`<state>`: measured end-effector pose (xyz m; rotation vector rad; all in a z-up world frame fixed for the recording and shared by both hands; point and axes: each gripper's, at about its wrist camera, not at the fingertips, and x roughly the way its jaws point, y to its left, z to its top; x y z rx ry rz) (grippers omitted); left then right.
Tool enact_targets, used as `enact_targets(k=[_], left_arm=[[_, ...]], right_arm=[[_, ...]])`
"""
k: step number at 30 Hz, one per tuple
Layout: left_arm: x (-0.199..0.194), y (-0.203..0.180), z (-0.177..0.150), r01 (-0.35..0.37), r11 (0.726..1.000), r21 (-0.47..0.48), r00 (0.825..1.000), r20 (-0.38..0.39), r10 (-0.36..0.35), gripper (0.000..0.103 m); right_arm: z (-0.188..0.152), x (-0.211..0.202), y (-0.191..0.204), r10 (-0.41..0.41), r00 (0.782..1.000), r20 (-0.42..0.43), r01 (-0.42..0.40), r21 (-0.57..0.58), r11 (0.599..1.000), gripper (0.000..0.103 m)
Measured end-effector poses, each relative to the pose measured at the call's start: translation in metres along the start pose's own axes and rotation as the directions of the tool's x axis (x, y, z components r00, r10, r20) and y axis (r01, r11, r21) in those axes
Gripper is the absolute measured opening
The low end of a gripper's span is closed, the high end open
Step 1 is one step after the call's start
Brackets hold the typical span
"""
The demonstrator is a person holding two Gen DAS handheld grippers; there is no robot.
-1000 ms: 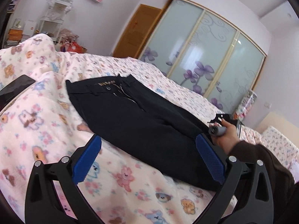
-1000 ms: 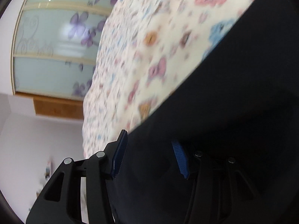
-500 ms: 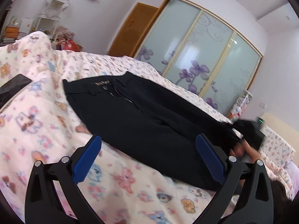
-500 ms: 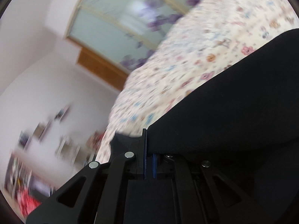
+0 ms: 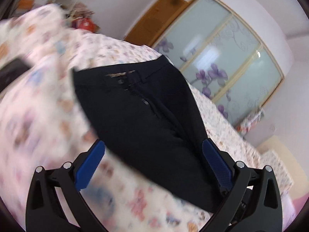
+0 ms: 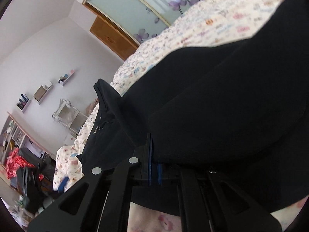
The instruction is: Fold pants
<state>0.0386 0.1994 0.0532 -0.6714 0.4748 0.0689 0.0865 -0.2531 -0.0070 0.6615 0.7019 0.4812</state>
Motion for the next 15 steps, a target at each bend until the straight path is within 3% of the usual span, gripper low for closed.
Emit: enact_targets(k=[4, 6, 9, 11, 15], left_arm=[[0.051, -0.042, 0.044, 0.032, 0.992, 0.123, 0.994, -0.107, -0.019, 0.101], [0.086, -0.061, 0.066, 0.081, 0.992, 0.097, 0.981, -0.185, -0.062, 0.101], [0.13, -0.08, 0.089, 0.087, 0.995, 0.04, 0.97, -0.231, -0.076, 0.101], [0.16, -0.088, 0.101, 0.06, 0.998, 0.008, 0.964, -0.259, -0.055, 0.101], [0.226, -0.106, 0.114, -0.095, 0.994, 0.057, 0.943, -0.314, 0.108, 0.1]], right_arm=[[0.011, 0.016, -0.006, 0.009, 1.0, -0.015, -0.009, 0.013, 1.0, 0.004], [0.008, 0.013, -0.009, 0.016, 1.0, -0.022, -0.015, 0.016, 1.0, 0.004], [0.008, 0.013, -0.012, 0.017, 0.999, -0.038, -0.016, 0.018, 1.0, 0.004], [0.009, 0.014, -0.01, 0.019, 0.999, -0.044, -0.018, 0.015, 1.0, 0.004], [0.01, 0.013, -0.009, 0.026, 0.998, -0.055, -0.025, 0.014, 1.0, 0.005]])
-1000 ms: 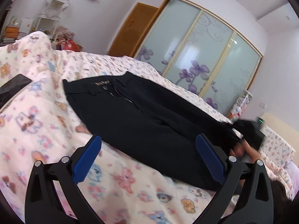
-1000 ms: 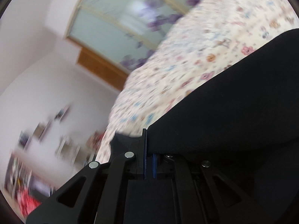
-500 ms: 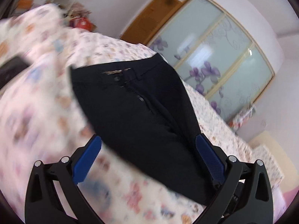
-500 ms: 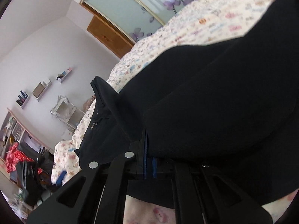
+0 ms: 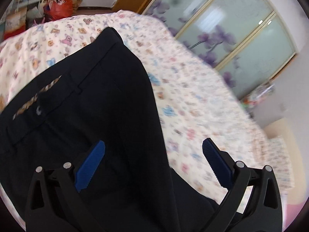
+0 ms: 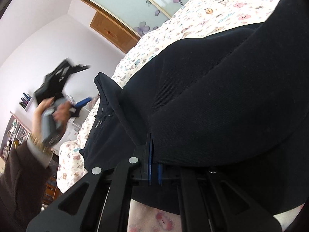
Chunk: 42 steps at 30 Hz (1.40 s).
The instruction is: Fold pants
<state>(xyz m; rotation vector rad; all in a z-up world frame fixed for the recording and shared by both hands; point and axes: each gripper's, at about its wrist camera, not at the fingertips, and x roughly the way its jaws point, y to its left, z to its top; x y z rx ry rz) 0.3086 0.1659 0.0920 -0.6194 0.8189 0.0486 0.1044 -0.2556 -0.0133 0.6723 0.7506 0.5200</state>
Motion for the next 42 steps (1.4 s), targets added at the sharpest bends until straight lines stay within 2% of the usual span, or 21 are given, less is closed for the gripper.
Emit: enact_targets(k=[1, 2, 4, 6, 7, 8, 9, 12, 16, 18, 21, 23, 26, 28, 29, 32, 34, 37, 40, 41, 42], left_arm=[[0.008, -0.003, 0.003, -0.034, 0.999, 0.005, 0.999, -0.007, 0.034, 0.1], [0.022, -0.007, 0.009, -0.099, 0.995, 0.012, 0.995, -0.011, 0.099, 0.098], [0.039, -0.009, 0.017, -0.169, 0.985, 0.025, 0.986, -0.011, 0.169, 0.087], [0.054, -0.01, 0.023, -0.215, 0.976, 0.038, 0.976, -0.024, 0.216, 0.053], [0.058, -0.008, 0.026, -0.218, 0.975, 0.031, 0.975, -0.032, 0.219, 0.025], [0.057, -0.006, 0.027, -0.206, 0.978, 0.018, 0.978, -0.031, 0.207, 0.01], [0.049, 0.0, 0.026, -0.193, 0.981, -0.024, 0.981, -0.004, 0.193, 0.007], [0.025, 0.014, 0.016, -0.161, 0.984, -0.078, 0.983, 0.071, 0.167, 0.006], [-0.031, 0.035, -0.005, -0.115, 0.988, -0.101, 0.973, 0.189, 0.132, 0.006], [-0.07, 0.052, -0.021, -0.086, 0.989, -0.12, 0.958, 0.262, 0.115, 0.006], [-0.121, 0.088, -0.065, -0.074, 0.986, -0.148, 0.929, 0.35, 0.123, 0.006], [-0.133, 0.109, -0.091, -0.095, 0.982, -0.165, 0.924, 0.353, 0.148, 0.007], [-0.116, 0.151, -0.13, -0.143, 0.96, -0.242, 0.949, 0.242, 0.203, 0.007], [-0.107, 0.168, -0.144, -0.128, 0.942, -0.31, 0.959, 0.205, 0.198, 0.007], [-0.104, 0.172, -0.146, -0.11, 0.937, -0.331, 0.959, 0.214, 0.188, 0.008], [-0.11, 0.164, -0.148, -0.124, 0.939, -0.32, 0.943, 0.256, 0.211, 0.008], [-0.108, 0.166, -0.15, -0.136, 0.931, -0.338, 0.942, 0.246, 0.227, 0.014], [-0.108, 0.166, -0.156, -0.155, 0.937, -0.313, 0.939, 0.248, 0.238, 0.017], [-0.112, 0.162, -0.162, -0.143, 0.946, -0.289, 0.941, 0.257, 0.221, 0.038], [-0.12, 0.16, -0.168, -0.117, 0.951, -0.287, 0.944, 0.266, 0.197, 0.05], [-0.127, 0.157, -0.173, -0.11, 0.951, -0.288, 0.942, 0.274, 0.192, 0.069]], right_arm=[[0.0, 0.0, 0.001, 0.001, 1.0, -0.002, -0.001, 0.0, 1.0, 0.005], [0.0, 0.001, 0.002, 0.001, 1.0, -0.004, -0.001, -0.002, 1.0, 0.005], [0.0, 0.002, 0.002, 0.001, 1.0, -0.006, -0.001, -0.002, 1.0, 0.005], [0.001, 0.002, 0.002, 0.001, 1.0, -0.006, -0.001, -0.002, 1.0, 0.005], [0.001, 0.001, 0.001, 0.004, 1.0, -0.007, -0.004, -0.001, 1.0, 0.005], [0.002, 0.002, 0.002, 0.005, 1.0, -0.008, -0.005, -0.001, 1.0, 0.005], [0.002, 0.003, 0.002, 0.008, 1.0, -0.01, -0.008, -0.001, 1.0, 0.005], [0.003, 0.005, 0.005, 0.012, 1.0, -0.008, -0.012, 0.001, 1.0, 0.005], [0.006, 0.007, 0.003, 0.041, 0.999, -0.002, -0.041, 0.016, 0.999, 0.005], [0.007, 0.005, 0.001, 0.06, 0.998, 0.006, -0.06, 0.024, 0.998, 0.005], [0.007, 0.002, 0.002, 0.068, 0.998, 0.014, -0.068, 0.012, 0.998, 0.005], [0.007, 0.003, 0.003, 0.066, 0.998, 0.009, -0.066, -0.001, 0.998, 0.005], [0.007, 0.004, 0.004, 0.058, 0.998, 0.0, -0.058, -0.013, 0.998, 0.005], [0.008, 0.003, 0.005, 0.059, 0.998, 0.0, -0.059, -0.013, 0.998, 0.005], [0.008, 0.002, 0.004, 0.062, 0.998, -0.002, -0.062, -0.013, 0.998, 0.005], [0.011, 0.002, 0.006, 0.073, 0.997, -0.008, -0.073, -0.013, 0.997, 0.005], [0.013, 0.004, 0.005, 0.081, 0.997, -0.016, -0.081, -0.012, 0.997, 0.005], [0.016, 0.003, 0.003, 0.098, 0.995, -0.032, -0.098, -0.008, 0.995, 0.005], [0.017, -0.008, 0.005, 0.077, 0.996, -0.035, -0.078, -0.016, 0.997, 0.005], [0.015, -0.012, 0.008, 0.036, 0.998, -0.048, -0.037, -0.034, 0.999, 0.005], [0.013, -0.012, 0.01, 0.013, 0.997, -0.075, -0.016, -0.047, 0.999, 0.006]])
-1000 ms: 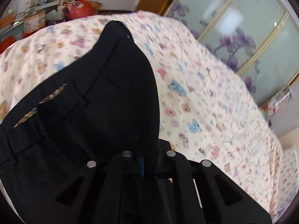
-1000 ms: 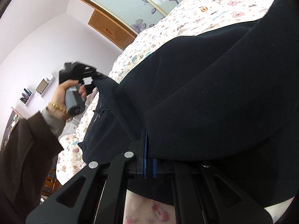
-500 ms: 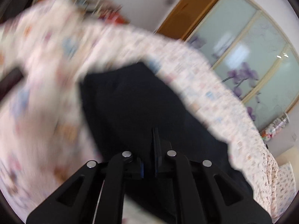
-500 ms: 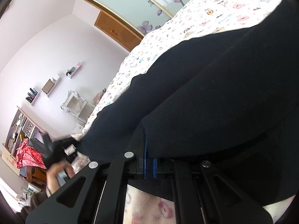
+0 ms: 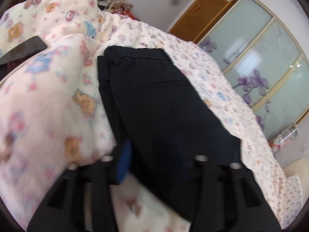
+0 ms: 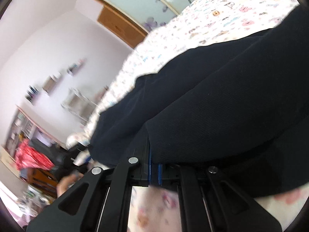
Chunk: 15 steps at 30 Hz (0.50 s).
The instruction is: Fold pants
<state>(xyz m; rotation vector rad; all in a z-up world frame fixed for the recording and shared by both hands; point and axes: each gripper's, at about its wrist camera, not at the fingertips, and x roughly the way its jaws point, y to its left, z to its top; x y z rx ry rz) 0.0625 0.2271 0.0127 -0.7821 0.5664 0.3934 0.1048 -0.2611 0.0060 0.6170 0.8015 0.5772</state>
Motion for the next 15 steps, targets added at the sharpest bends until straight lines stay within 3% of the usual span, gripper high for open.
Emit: enact_targets(k=[2, 5, 6, 7, 8, 9, 11, 13, 15], left_arm=[[-0.02, 0.002, -0.009, -0.002, 1.0, -0.008, 1.0, 0.015, 0.002, 0.087], [-0.051, 0.009, -0.032, 0.082, 0.996, 0.028, 0.997, 0.002, -0.082, 0.096], [-0.057, 0.012, -0.039, 0.103, 0.993, 0.049, 0.995, 0.002, -0.103, 0.099], [-0.063, 0.014, -0.046, 0.127, 0.989, 0.076, 0.992, 0.005, -0.127, 0.099], [-0.068, 0.017, -0.053, 0.155, 0.981, 0.114, 0.987, 0.012, -0.157, 0.099], [-0.075, 0.02, -0.064, 0.186, 0.965, 0.184, 0.98, 0.038, -0.196, 0.099], [-0.079, 0.023, -0.071, 0.189, 0.961, 0.2, 0.977, 0.06, -0.205, 0.101], [-0.077, 0.023, -0.067, 0.216, 0.963, 0.16, 0.974, 0.03, -0.224, 0.101], [-0.076, 0.024, -0.064, 0.226, 0.962, 0.154, 0.971, 0.037, -0.235, 0.101]], right_arm=[[-0.006, 0.0, -0.002, -0.052, 0.994, -0.094, 0.053, 0.009, 0.999, 0.011], [-0.018, -0.019, -0.009, -0.04, 0.984, -0.175, 0.049, 0.047, 0.998, 0.02], [-0.022, -0.031, -0.013, -0.035, 0.984, -0.174, 0.046, 0.06, 0.997, 0.031], [-0.023, -0.051, -0.021, -0.045, 0.986, -0.161, 0.058, 0.08, 0.995, 0.042], [-0.023, -0.063, -0.025, -0.048, 0.989, -0.142, 0.062, 0.096, 0.993, 0.047], [-0.018, -0.085, -0.037, -0.052, 0.994, -0.095, 0.065, 0.138, 0.988, 0.049], [-0.001, -0.14, -0.069, -0.115, 0.992, 0.043, 0.1, 0.26, 0.96, 0.049], [0.013, -0.184, -0.096, -0.235, 0.961, 0.143, 0.17, 0.361, 0.917, 0.049], [0.027, -0.233, -0.124, -0.392, 0.893, 0.221, 0.259, 0.46, 0.849, 0.049]])
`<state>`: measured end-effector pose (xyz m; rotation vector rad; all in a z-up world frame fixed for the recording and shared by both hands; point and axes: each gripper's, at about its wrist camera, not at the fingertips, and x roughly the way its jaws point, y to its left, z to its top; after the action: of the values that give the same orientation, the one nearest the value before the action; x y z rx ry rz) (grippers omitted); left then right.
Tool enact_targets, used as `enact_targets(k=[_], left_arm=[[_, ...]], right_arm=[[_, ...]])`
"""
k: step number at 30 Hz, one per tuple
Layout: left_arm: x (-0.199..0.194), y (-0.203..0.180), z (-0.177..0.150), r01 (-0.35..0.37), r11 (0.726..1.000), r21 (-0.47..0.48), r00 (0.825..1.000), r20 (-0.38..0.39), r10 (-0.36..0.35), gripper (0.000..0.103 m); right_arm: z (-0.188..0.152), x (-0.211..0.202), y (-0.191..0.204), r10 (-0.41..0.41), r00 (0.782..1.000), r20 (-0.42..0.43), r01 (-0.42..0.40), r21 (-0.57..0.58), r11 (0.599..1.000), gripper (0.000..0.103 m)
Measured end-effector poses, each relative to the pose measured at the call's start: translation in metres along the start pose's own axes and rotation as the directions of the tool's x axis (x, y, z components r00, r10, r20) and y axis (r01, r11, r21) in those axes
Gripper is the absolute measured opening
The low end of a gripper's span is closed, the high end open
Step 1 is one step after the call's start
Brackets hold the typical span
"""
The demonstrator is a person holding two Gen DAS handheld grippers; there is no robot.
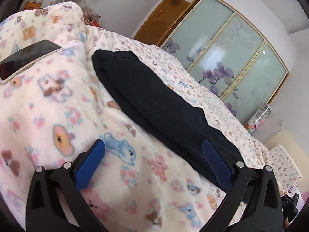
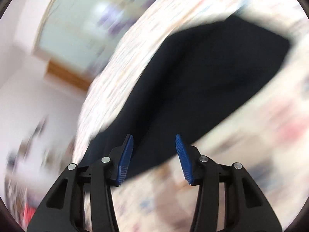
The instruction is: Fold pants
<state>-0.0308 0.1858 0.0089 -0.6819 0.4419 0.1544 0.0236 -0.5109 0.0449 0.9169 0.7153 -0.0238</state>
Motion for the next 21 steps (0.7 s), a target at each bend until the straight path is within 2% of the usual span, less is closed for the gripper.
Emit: enact_targets(k=[2, 3, 7, 8, 11, 13, 14, 15, 19, 21], left_arm=[[0.003, 0.002, -0.001, -0.01, 1.0, -0.021, 1.0, -0.005, 0.01, 0.101], [0.006, 0.001, 0.0, -0.02, 1.0, -0.013, 1.0, -0.009, 0.02, 0.101], [0.007, -0.006, -0.004, -0.042, 0.998, 0.042, 0.999, -0.014, 0.043, 0.101], [0.006, -0.007, -0.005, -0.043, 0.998, 0.047, 0.999, -0.014, 0.044, 0.101], [0.007, -0.006, -0.005, -0.044, 0.998, 0.053, 0.999, -0.019, 0.045, 0.101], [0.006, -0.005, -0.005, -0.043, 0.998, 0.051, 0.999, -0.019, 0.044, 0.101], [0.006, -0.004, -0.005, -0.042, 0.998, 0.051, 0.999, -0.019, 0.043, 0.101], [0.006, -0.004, -0.005, -0.044, 0.998, 0.051, 0.999, -0.019, 0.045, 0.101], [0.006, -0.003, -0.007, -0.054, 0.997, 0.061, 0.998, -0.019, 0.056, 0.101], [0.006, -0.002, -0.007, -0.056, 0.996, 0.063, 0.998, -0.019, 0.057, 0.101]], right_arm=[[0.027, -0.021, -0.02, -0.129, 0.986, 0.105, 0.126, 0.036, 0.991, 0.049], [0.037, -0.025, -0.028, -0.178, 0.976, 0.128, 0.174, 0.046, 0.984, 0.049], [0.05, -0.01, -0.043, -0.245, 0.967, 0.07, 0.242, 0.058, 0.969, 0.048], [0.05, -0.003, -0.045, -0.276, 0.959, 0.067, 0.273, 0.052, 0.961, 0.048], [0.051, 0.012, -0.046, -0.3, 0.952, 0.056, 0.299, 0.022, 0.954, 0.042], [0.048, 0.022, -0.038, -0.335, 0.941, 0.05, 0.336, -0.027, 0.941, 0.028], [0.045, 0.024, -0.031, -0.361, 0.931, 0.058, 0.365, -0.061, 0.929, 0.026], [0.044, 0.023, -0.024, -0.368, 0.927, 0.073, 0.373, -0.079, 0.925, 0.021], [0.044, 0.0, -0.02, -0.335, 0.932, 0.14, 0.351, -0.114, 0.929, 0.016], [0.054, -0.014, -0.012, -0.336, 0.918, 0.211, 0.367, -0.13, 0.921, 0.015]])
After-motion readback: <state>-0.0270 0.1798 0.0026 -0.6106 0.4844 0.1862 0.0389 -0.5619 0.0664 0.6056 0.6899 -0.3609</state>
